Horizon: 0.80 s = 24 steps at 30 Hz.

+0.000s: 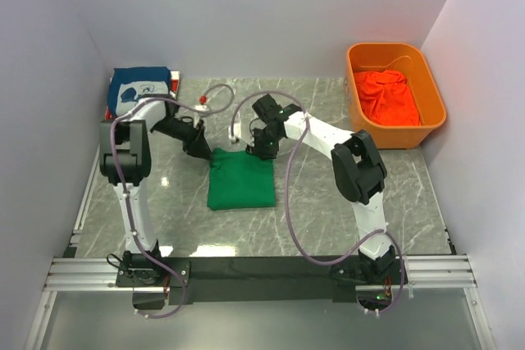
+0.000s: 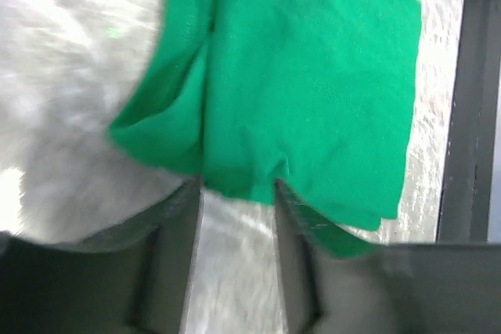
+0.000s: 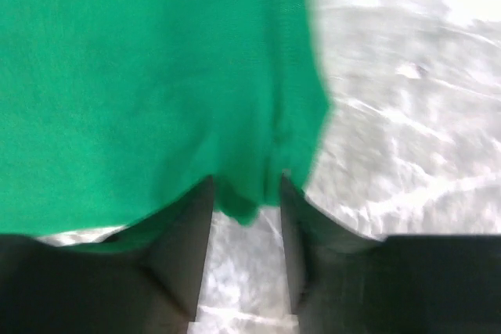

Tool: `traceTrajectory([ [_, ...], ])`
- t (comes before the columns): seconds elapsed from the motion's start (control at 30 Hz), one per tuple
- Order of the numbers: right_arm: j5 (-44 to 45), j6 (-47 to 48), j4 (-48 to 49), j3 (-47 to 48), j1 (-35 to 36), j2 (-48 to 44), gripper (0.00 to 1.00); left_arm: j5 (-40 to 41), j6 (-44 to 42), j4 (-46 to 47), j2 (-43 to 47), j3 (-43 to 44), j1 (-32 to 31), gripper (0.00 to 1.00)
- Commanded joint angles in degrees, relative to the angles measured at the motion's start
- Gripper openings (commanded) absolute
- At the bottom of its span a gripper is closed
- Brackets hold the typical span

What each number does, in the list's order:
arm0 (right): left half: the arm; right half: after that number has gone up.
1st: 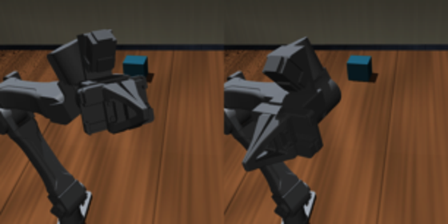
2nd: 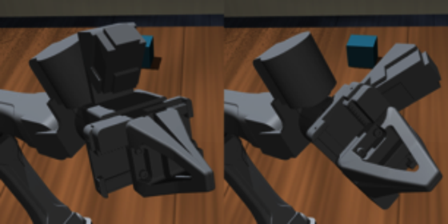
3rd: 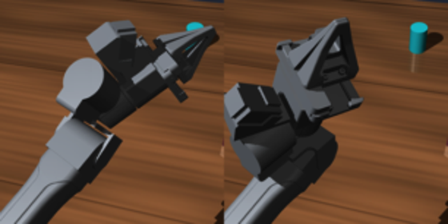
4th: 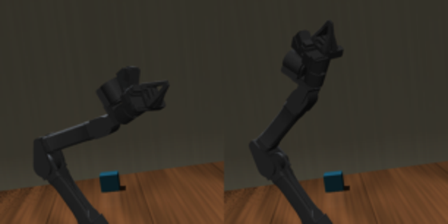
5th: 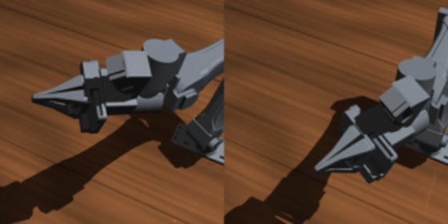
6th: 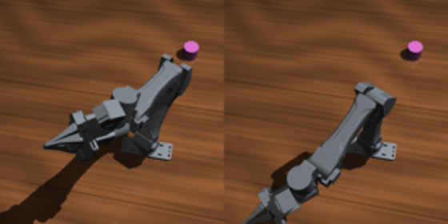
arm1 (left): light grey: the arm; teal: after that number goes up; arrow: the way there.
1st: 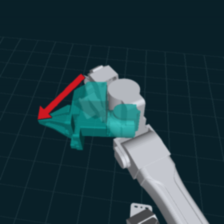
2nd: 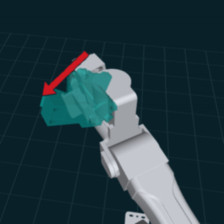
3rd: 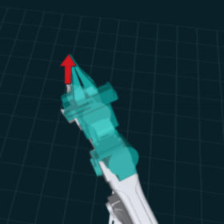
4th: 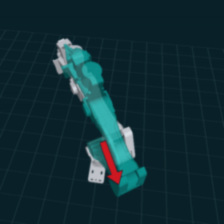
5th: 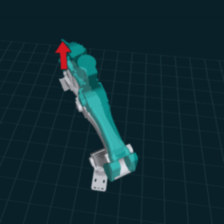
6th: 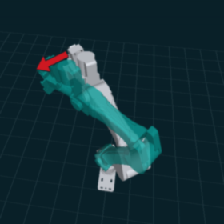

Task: Fold and stack the t-shirts
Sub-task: Fold the tshirt

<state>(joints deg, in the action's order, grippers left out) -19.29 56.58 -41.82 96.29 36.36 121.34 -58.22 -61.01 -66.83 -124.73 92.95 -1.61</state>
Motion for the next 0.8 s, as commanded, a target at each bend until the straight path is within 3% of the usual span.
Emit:
traceTrajectory([
  [0.0,-0.57,-12.77,-0.09,6.18,-2.43,-6.99,0.48,-5.07,1.24,1.25,8.09,0.57,4.41,0.50],
  [0.03,-2.23,-14.72,-0.45,8.02,-4.00,-7.78,0.55,-4.63,1.94,3.96,9.31,0.48,4.94,0.51],
  [0.13,-6.44,-21.23,-1.07,12.14,-6.12,-6.91,0.56,-3.40,0.46,8.63,14.94,-1.97,3.73,0.54],
  [0.43,-22.10,-35.92,-9.24,33.60,-10.69,12.24,0.40,7.05,-2.86,20.51,19.52,-10.32,-10.41,0.50],
  [0.57,-24.30,-39.43,-2.31,26.42,-10.70,11.29,0.39,11.71,2.73,28.23,19.09,-16.03,-16.31,0.49],
  [0.77,-25.80,-41.10,-0.63,20.52,-11.92,10.68,0.38,18.39,4.93,29.12,18.29,-21.48,-24.93,0.44],
])
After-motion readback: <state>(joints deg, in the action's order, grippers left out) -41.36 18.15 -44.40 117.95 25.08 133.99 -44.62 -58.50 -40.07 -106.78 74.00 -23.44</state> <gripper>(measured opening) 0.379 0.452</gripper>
